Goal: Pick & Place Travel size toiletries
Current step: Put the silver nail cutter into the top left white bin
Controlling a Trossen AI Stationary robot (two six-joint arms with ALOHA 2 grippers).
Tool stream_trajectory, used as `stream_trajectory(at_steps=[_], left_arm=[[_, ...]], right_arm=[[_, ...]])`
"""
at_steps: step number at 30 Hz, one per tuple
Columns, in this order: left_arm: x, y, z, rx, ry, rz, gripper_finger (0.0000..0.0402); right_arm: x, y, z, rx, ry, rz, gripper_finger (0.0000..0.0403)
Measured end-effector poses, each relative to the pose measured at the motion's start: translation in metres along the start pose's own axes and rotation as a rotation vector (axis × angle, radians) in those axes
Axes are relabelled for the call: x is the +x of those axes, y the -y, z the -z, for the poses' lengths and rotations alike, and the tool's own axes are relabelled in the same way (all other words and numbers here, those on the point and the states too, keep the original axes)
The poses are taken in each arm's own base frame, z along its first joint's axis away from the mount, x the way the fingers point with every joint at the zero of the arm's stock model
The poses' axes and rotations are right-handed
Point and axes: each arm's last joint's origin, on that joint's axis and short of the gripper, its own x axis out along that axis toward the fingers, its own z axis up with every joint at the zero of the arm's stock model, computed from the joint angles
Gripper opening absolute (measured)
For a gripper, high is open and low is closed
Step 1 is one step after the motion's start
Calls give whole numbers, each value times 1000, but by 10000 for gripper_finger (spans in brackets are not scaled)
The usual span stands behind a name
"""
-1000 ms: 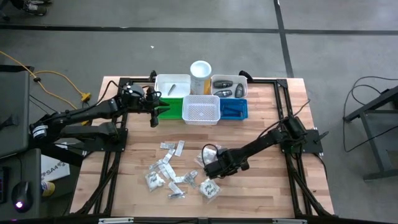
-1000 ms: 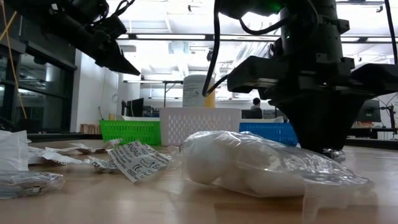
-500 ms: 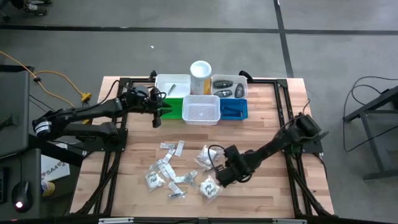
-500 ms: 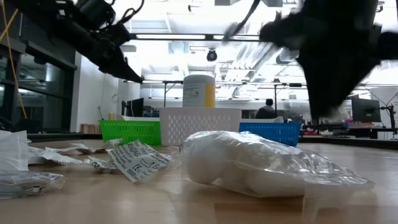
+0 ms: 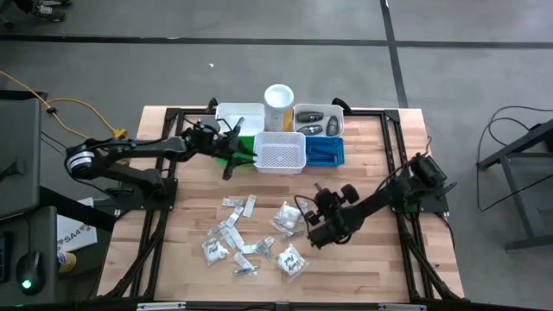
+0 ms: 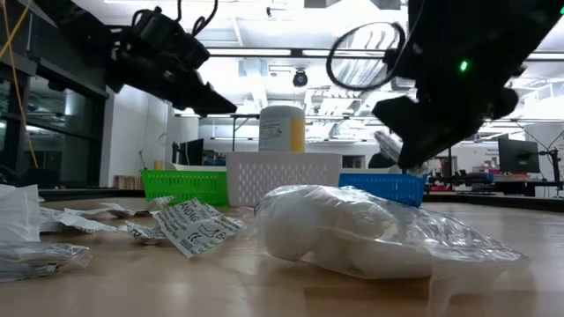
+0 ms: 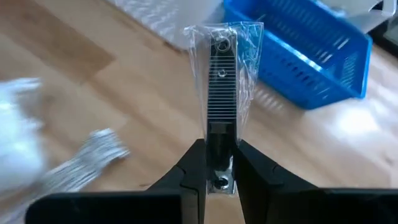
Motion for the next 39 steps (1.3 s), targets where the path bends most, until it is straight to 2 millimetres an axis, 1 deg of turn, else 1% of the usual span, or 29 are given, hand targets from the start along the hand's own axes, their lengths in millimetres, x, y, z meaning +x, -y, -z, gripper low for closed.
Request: stream_trajectory(at_steps=[3, 8, 11, 13, 16, 19, 20, 24, 29, 32, 34, 37, 39], left_arm=[[5, -2, 1, 1, 20, -3, 144], [14, 1, -1, 37, 70, 14, 209], [20, 5, -3, 72, 98, 31, 235], [22, 9, -5, 91, 123, 40, 243], [25, 14, -9, 110, 149, 53, 246], [28, 20, -10, 117, 154, 66, 246], [29, 21, -10, 118, 155, 65, 246], [32, 28, -12, 119, 153, 38, 245], [34, 33, -16, 97, 169, -4, 245], [34, 34, -18, 88, 192, -19, 245], [34, 35, -20, 94, 208, -19, 245], [34, 35, -22, 96, 227, -25, 245], [34, 35, -22, 83, 229, -24, 245]], right_arm=[[13, 8, -5, -10, 37, -28, 49], [30, 27, -28, -56, 94, -134, 49], [40, 36, -44, -74, 137, -277, 49], [50, 39, -54, -81, 190, -378, 49], [64, 42, -69, -100, 297, -518, 49], [74, 39, -87, -106, 431, -630, 49], [77, 38, -90, -124, 466, -647, 49], [81, 34, -102, -165, 618, -759, 49], [86, 32, -103, -207, 677, -814, 49], [87, 27, -109, -220, 722, -833, 49], [94, 22, -112, -234, 720, -823, 49], [105, 13, -115, -254, 710, -853, 49], [108, 7, -123, -241, 736, -857, 49]])
